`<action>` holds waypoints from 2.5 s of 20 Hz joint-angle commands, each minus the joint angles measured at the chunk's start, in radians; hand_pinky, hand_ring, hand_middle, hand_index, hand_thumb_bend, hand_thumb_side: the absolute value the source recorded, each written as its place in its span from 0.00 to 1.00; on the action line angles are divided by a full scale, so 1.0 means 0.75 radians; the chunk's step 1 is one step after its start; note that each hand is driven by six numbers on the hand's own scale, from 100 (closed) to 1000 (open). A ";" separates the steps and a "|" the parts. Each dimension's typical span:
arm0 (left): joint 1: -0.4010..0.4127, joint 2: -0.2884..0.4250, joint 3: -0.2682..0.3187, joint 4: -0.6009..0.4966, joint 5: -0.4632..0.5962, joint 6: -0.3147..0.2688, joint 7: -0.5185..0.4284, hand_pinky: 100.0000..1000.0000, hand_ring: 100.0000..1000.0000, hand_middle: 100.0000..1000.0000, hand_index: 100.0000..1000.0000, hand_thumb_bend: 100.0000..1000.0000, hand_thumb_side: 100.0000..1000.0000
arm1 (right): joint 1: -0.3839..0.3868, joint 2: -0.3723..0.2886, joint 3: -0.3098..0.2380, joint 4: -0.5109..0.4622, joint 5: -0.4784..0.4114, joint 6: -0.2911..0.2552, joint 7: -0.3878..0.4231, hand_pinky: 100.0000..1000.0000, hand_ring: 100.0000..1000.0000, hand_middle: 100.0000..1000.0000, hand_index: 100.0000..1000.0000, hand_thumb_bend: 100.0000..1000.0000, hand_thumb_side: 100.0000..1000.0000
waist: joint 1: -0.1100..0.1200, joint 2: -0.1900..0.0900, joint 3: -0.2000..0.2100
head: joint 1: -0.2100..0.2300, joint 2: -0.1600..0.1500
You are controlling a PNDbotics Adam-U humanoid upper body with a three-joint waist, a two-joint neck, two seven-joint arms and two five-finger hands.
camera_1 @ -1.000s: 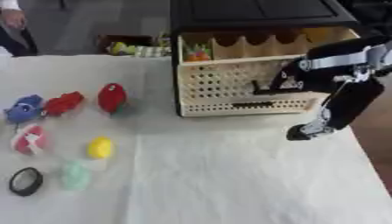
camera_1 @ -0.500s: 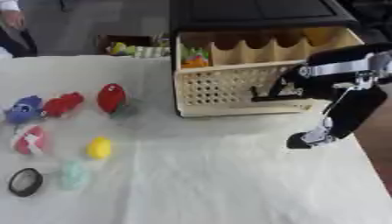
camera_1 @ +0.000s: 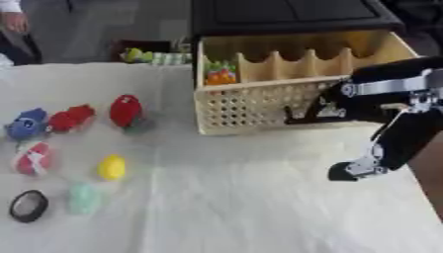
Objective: Pick up objects from table and place into drawer.
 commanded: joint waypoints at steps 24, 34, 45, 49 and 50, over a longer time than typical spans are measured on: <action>-0.018 0.007 0.002 -0.025 0.007 -0.001 -0.007 0.44 0.53 0.62 0.76 0.00 0.95 | 0.070 -0.071 -0.023 -0.060 -0.030 0.003 0.011 0.00 0.00 0.00 0.86 0.41 0.25 | 0.000 -0.029 -0.001 | -0.006 -0.016; -0.016 0.007 0.002 -0.025 0.006 0.003 -0.009 0.44 0.53 0.62 0.76 0.00 0.95 | 0.061 -0.085 -0.033 -0.060 -0.054 -0.013 0.011 0.00 0.00 0.00 0.91 0.42 0.25 | -0.006 -0.032 -0.006 | -0.001 -0.010; -0.013 0.008 0.002 -0.025 0.004 0.004 -0.013 0.44 0.54 0.62 0.76 0.00 0.95 | 0.075 -0.110 -0.078 -0.060 -0.089 -0.028 0.011 0.00 0.00 0.00 0.90 0.40 0.27 | -0.006 -0.034 -0.013 | 0.007 -0.005; -0.012 0.009 0.002 -0.025 0.004 0.004 -0.013 0.44 0.54 0.62 0.76 0.00 0.95 | 0.075 -0.117 -0.102 -0.060 -0.098 -0.045 0.006 0.00 0.00 0.00 0.90 0.39 0.27 | -0.006 -0.035 -0.018 | 0.010 -0.002; -0.012 0.009 0.002 -0.025 0.004 0.005 -0.014 0.44 0.54 0.62 0.76 0.00 0.95 | 0.078 -0.119 -0.106 -0.060 -0.100 -0.048 0.003 0.00 0.00 0.00 0.90 0.39 0.27 | -0.006 -0.035 -0.019 | 0.010 -0.001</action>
